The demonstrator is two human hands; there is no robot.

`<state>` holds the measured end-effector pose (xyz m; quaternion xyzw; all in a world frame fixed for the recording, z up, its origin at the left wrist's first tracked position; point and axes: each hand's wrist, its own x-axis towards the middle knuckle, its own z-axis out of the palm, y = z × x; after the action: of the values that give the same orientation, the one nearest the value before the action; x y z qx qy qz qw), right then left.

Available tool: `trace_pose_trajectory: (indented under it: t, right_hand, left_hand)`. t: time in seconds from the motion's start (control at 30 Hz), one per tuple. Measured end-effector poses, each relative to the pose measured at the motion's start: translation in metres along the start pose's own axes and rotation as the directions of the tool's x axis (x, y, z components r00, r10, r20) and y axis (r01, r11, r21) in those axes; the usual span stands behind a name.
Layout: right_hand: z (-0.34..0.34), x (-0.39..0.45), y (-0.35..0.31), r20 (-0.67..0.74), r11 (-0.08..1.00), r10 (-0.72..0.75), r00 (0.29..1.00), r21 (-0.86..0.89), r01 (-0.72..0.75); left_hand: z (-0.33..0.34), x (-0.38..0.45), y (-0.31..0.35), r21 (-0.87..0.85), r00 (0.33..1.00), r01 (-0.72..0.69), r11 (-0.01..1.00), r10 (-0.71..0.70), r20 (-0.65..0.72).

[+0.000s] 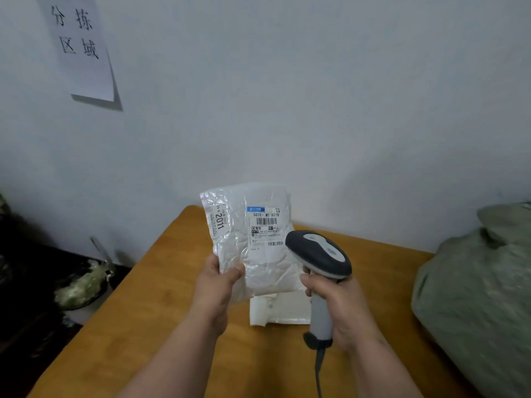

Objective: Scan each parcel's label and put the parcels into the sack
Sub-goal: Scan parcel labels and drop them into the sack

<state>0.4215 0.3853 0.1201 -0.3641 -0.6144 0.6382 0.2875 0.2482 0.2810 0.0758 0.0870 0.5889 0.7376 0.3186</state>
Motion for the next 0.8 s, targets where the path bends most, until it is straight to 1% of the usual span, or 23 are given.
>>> trace_pose_trajectory:
  t: [0.2,0.63,0.8]
  right_hand:
    - [0.002,-0.031,-0.01,0.027,1.0,-0.01,1.0,-0.026,0.011]
    - [0.006,-0.069,-0.023,-0.002,0.998,-0.052,0.999,-0.034,0.052]
    - [0.007,-0.076,-0.023,-0.014,0.999,-0.031,0.999,-0.045,0.03]
  left_hand:
    - [-0.007,-0.02,0.01,-0.051,1.0,-0.02,0.998,0.019,-0.005]
    - [-0.011,-0.048,0.028,-0.102,0.997,-0.064,0.993,0.067,0.025]
    - [-0.014,-0.053,0.027,-0.1,0.997,-0.067,0.993,0.07,0.027]
